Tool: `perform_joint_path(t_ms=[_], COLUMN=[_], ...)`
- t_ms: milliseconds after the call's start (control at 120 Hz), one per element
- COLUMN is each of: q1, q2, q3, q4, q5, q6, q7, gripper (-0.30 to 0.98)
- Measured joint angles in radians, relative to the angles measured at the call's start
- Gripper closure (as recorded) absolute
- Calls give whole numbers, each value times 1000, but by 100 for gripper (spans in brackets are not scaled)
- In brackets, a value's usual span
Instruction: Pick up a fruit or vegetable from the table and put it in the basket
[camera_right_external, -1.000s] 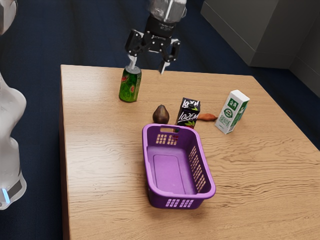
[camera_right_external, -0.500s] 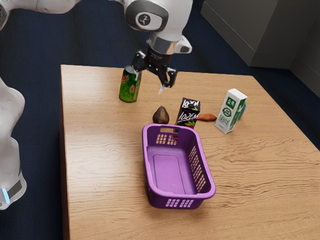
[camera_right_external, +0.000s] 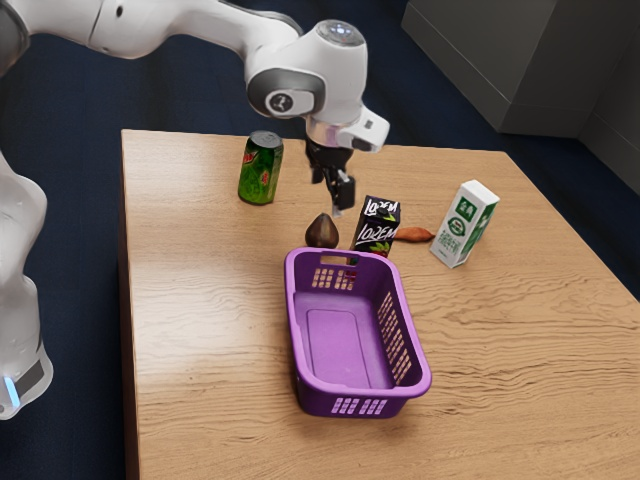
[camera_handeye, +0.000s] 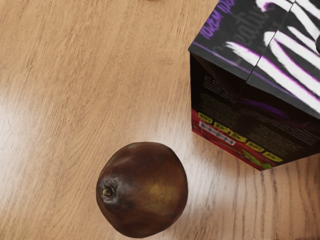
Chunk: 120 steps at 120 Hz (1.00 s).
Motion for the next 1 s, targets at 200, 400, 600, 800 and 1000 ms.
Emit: perform_joint_path(t_ms=[200,400,600,800,1000], q1=[-4,15,44,74,81], q2=[-39,1,42,66,109], q3=[1,2,3,3,3], q4=[-48,-85,-85,-85,-86], q5=[2,-7,0,-3,-32], q6=[43,73,136,171,216], q7=[157,269,350,408,449], gripper=[0,0,0,0,0])
